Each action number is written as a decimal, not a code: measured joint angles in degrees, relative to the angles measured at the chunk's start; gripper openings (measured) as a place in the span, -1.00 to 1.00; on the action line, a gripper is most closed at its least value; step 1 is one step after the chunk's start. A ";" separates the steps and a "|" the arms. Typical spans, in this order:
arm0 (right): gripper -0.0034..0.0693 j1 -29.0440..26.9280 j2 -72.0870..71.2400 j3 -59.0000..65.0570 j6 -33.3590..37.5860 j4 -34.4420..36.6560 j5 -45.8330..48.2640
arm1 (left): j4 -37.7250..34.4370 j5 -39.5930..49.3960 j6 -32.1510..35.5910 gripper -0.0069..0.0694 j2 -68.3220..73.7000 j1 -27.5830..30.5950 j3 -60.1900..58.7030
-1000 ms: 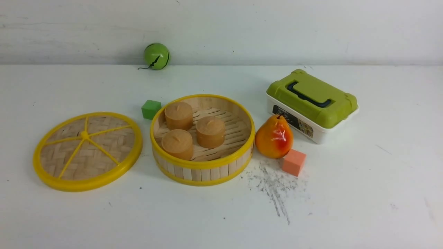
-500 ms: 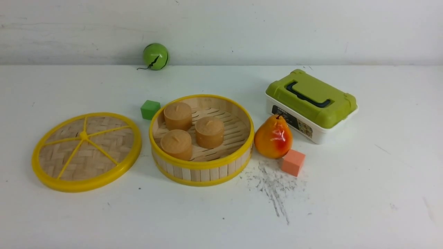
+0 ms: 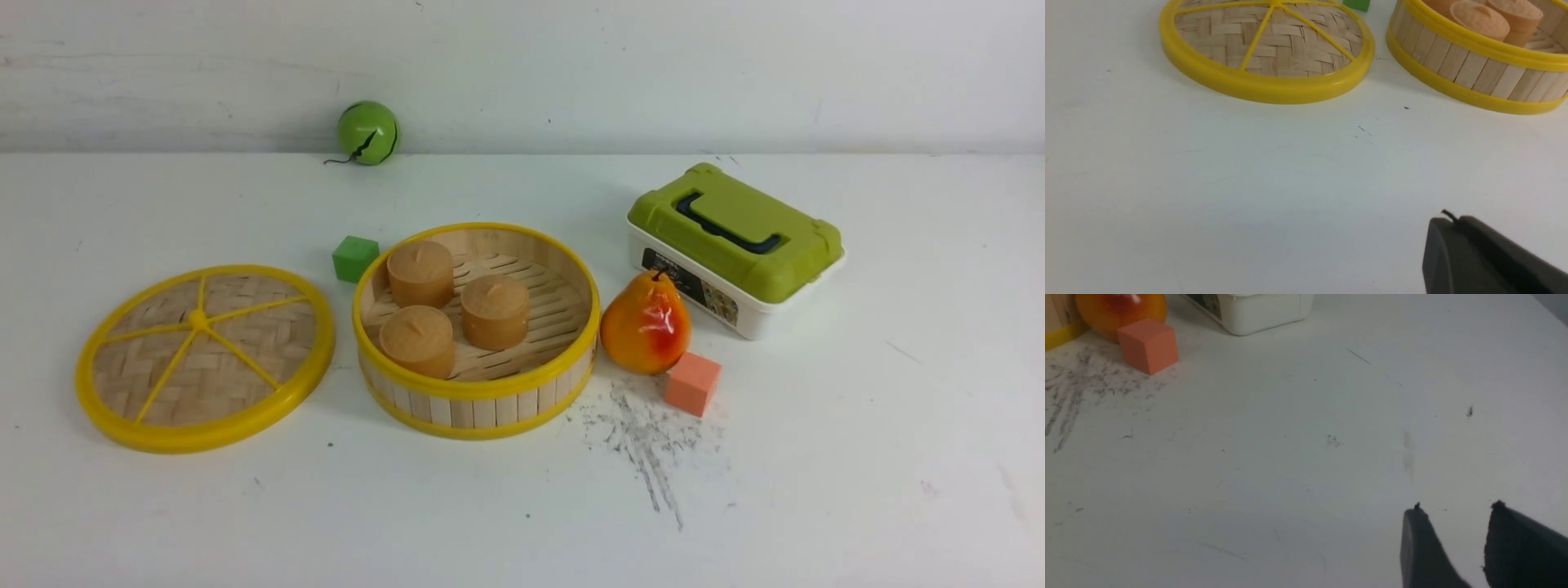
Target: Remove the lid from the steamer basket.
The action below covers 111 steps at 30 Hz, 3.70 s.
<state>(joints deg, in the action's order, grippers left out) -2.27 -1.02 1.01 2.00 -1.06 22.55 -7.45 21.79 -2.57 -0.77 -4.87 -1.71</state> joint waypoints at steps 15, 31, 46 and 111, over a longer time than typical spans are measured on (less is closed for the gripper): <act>-0.25 0.00 0.00 0.00 0.00 0.00 0.00 | 0.00 0.02 0.00 -0.83 0.00 0.00 0.00; -0.25 0.00 0.00 0.00 0.00 0.00 0.00 | 0.00 0.02 0.00 -0.82 0.00 0.00 0.00; -0.25 0.00 0.00 0.00 0.00 0.00 0.00 | 0.00 0.02 0.00 -0.82 0.00 0.00 0.00; -0.25 0.00 0.00 0.00 0.00 0.00 0.00 | 0.00 0.02 0.00 -0.63 0.00 0.00 0.00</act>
<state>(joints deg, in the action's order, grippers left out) -2.27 -1.02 1.01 2.00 -1.06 22.55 -7.45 21.81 -2.57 -0.77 -4.87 -1.71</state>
